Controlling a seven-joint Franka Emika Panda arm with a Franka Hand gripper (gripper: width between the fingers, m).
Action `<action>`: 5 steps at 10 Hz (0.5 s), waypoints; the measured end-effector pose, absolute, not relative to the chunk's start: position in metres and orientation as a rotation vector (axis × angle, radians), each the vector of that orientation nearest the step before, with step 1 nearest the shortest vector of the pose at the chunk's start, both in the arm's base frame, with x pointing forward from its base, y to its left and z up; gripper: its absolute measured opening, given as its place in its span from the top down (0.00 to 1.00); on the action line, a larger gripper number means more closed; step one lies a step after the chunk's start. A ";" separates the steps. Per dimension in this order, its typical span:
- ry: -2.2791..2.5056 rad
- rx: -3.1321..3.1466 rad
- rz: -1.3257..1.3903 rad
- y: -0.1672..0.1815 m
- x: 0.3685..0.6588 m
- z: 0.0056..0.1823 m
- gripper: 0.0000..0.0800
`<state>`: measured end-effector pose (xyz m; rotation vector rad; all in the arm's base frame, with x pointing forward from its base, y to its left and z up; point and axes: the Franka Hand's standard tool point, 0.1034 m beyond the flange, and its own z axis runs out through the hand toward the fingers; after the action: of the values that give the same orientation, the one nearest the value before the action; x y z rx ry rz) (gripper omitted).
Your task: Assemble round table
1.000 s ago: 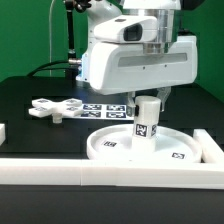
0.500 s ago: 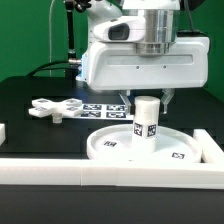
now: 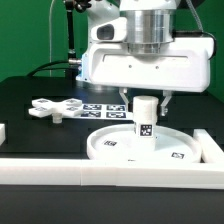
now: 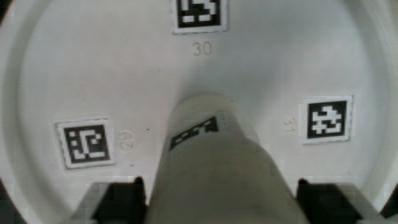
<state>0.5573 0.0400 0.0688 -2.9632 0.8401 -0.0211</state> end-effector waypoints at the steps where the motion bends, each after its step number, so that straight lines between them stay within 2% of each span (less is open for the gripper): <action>1: 0.925 -2.932 -0.017 0.040 0.558 0.069 0.49; 5: 1.234 -2.787 0.008 0.041 0.558 0.069 0.49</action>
Offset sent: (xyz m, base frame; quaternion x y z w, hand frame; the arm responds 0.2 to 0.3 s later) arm 0.0000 0.0000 0.0000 0.0000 0.0000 0.1938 0.9810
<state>0.5578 0.0405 0.0691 -2.7872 1.2338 0.0084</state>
